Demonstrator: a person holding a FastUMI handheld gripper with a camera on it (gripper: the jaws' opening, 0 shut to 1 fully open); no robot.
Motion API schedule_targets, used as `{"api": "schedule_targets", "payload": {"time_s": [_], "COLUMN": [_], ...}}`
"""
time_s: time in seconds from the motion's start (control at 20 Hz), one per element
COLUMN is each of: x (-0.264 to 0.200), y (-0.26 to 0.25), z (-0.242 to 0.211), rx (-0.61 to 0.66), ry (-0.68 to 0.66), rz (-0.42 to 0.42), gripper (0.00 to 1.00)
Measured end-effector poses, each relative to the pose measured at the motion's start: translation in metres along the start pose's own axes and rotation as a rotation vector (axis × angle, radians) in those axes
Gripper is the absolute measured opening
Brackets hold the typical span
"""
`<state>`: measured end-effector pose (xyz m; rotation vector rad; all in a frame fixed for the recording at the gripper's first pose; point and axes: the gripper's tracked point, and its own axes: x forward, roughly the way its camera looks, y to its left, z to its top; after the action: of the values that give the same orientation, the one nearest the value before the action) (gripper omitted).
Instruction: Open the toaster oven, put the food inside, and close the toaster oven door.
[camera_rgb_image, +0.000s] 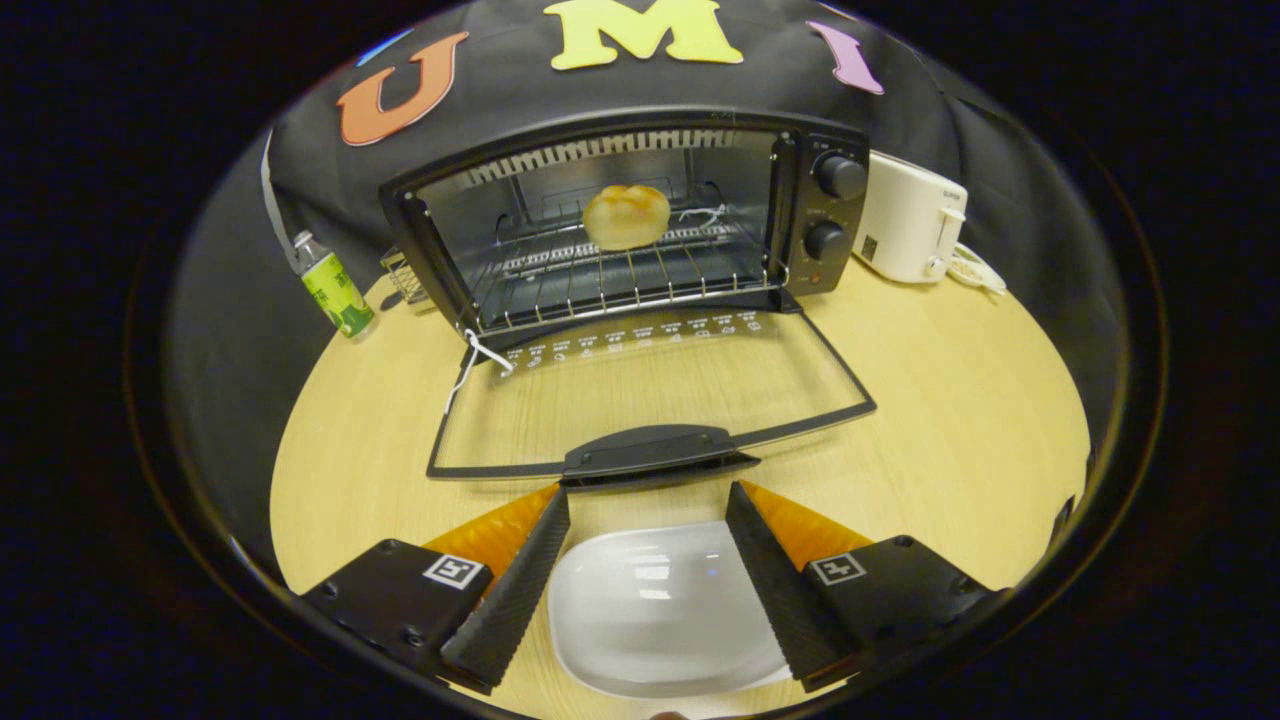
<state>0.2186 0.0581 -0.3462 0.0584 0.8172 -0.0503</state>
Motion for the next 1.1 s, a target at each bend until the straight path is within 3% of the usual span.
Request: {"api": "schedule_targets", "payload": {"time_s": [0.55, 1.1], "x": [-0.008, -0.050], "y": [0.005, 0.022], "z": [0.021, 0.097], "rx": [-0.027, -0.044], "ry": [-0.047, -0.347], "rz": [-0.020, 0.039], "gripper": [1.00, 1.00]}}
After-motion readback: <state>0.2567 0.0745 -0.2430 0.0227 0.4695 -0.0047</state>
